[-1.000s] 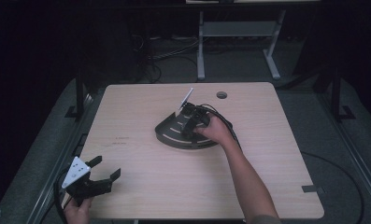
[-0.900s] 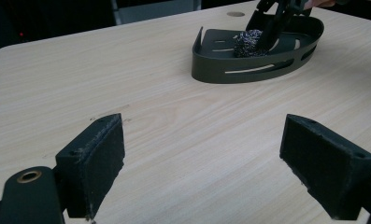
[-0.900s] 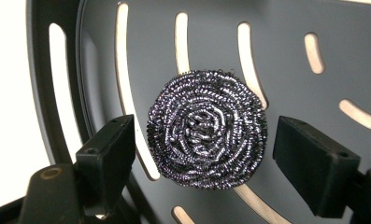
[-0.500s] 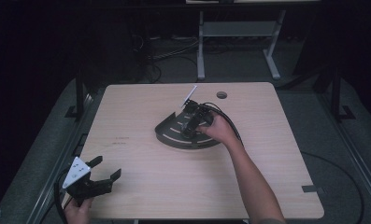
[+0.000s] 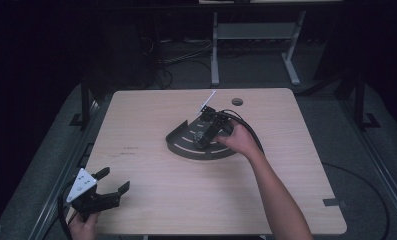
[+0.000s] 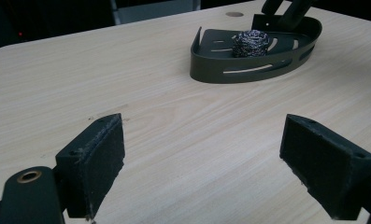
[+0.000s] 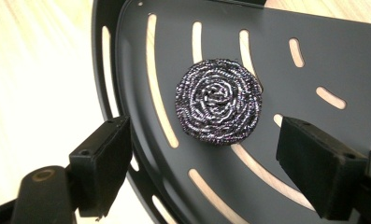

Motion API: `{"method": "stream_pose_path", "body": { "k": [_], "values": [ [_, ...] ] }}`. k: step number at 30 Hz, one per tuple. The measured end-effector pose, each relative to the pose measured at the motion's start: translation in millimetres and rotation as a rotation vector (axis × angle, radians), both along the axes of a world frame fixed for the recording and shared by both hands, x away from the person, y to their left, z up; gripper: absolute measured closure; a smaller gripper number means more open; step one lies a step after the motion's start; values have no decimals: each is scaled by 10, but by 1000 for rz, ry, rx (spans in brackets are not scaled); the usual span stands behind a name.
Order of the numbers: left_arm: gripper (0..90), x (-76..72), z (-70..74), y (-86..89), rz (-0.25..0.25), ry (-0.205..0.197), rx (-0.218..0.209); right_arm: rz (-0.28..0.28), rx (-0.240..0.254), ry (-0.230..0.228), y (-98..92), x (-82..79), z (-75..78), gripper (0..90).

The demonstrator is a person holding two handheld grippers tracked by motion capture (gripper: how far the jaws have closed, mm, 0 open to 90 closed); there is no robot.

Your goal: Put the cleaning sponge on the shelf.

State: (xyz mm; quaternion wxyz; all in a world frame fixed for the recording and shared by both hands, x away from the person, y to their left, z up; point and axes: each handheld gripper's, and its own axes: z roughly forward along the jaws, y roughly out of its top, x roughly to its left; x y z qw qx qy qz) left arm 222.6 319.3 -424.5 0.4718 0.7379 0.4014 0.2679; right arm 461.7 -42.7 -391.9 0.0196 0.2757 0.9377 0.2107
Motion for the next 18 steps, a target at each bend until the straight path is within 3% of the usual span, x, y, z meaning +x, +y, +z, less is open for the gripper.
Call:
{"method": "stream_pose_path", "body": {
  "k": [18],
  "values": [
    [132,-6,0,-5,0,-1,1,20,4,-19,-121,-216,124,178]
  ]
}}
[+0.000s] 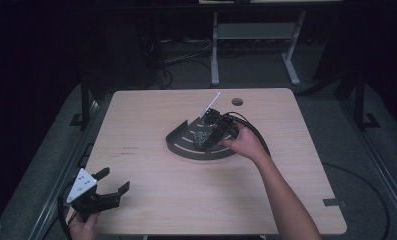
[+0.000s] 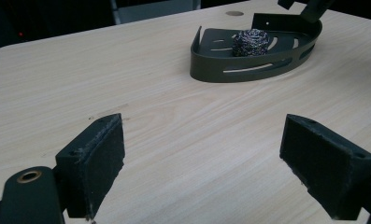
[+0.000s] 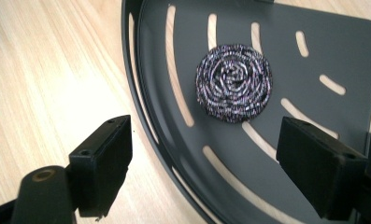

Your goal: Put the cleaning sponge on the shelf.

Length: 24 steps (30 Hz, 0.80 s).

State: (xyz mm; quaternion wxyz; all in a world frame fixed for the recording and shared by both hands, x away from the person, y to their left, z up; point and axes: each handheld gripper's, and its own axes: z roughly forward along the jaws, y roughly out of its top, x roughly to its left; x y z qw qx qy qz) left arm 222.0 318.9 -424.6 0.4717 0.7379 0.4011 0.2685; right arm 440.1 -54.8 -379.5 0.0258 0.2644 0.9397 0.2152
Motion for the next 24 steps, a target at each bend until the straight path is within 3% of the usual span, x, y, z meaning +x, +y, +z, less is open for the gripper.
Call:
{"method": "stream_pose_path", "body": {
  "k": [24],
  "values": [
    [132,-2,0,-1,-3,1,-1,14,-4,-7,-240,-298,-56,174]
  ]
}}
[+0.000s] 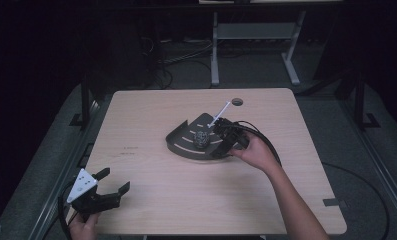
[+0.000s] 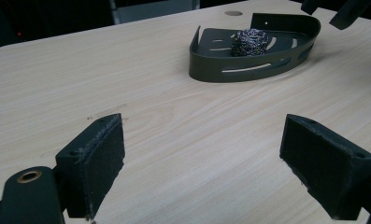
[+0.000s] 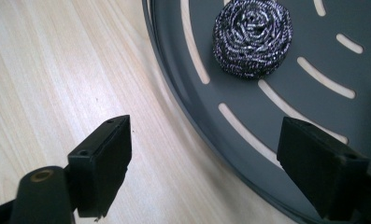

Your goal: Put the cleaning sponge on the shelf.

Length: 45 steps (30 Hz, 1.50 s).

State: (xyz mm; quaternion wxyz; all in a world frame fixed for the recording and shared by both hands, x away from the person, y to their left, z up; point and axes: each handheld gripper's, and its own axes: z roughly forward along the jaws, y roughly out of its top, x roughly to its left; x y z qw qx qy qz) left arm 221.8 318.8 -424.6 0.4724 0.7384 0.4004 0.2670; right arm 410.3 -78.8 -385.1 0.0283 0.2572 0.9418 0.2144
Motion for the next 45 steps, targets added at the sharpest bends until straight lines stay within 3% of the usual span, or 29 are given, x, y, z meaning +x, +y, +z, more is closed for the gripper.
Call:
{"method": "stream_pose_path", "body": {
  "k": [26,45],
  "values": [
    [132,-1,-5,-15,-7,4,5,19,-7,18,-200,-329,-130,167],
    [132,3,-13,-9,-10,11,8,-6,11,28,-437,-526,-272,166]
  ]
}}
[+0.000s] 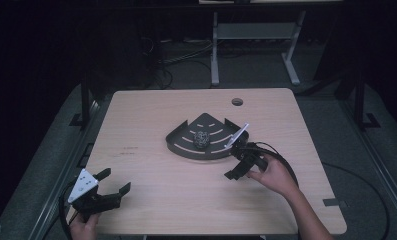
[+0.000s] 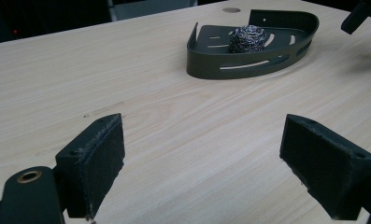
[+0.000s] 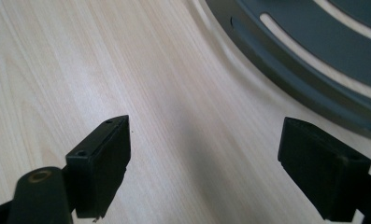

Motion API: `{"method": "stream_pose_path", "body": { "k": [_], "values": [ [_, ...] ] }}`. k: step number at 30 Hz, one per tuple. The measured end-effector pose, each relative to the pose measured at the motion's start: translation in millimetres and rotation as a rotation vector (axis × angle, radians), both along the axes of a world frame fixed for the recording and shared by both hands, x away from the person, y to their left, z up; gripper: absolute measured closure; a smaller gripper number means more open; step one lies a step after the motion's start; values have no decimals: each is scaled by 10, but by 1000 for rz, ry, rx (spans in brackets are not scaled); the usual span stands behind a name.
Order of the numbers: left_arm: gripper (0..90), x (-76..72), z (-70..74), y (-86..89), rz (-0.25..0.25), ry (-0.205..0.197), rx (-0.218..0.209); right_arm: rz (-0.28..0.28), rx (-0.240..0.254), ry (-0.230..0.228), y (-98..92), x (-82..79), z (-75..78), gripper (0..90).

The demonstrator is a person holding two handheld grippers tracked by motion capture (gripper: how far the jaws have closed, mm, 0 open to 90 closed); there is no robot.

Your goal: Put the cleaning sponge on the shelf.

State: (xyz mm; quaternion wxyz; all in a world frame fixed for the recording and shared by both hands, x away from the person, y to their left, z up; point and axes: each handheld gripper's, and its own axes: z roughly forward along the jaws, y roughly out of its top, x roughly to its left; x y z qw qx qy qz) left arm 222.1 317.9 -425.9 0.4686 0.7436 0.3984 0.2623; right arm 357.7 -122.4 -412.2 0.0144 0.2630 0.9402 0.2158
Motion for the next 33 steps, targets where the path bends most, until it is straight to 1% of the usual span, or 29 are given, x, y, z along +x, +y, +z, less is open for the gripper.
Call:
{"method": "stream_pose_path", "body": {
  "k": [12,13,19,21,27,28,33],
  "values": [
    [132,-4,1,-11,-2,-2,1,-15,-1,5,-129,-109,-67,166],
    [132,-5,1,-12,-3,-2,1,-16,-1,0,-144,-127,-67,166],
    [132,-5,2,-15,-6,-2,2,-26,9,-6,-222,-197,-83,167],
    [132,-3,0,-17,-7,-1,2,-30,15,0,-250,-222,-97,167],
    [132,8,-1,-28,-10,2,2,-47,27,-10,-327,-293,-153,167],
    [132,8,0,-31,-11,1,3,-51,27,-7,-336,-306,-156,167],
    [132,19,-2,-37,-12,1,3,-51,37,-26,-363,-386,-145,164]
  ]
}}
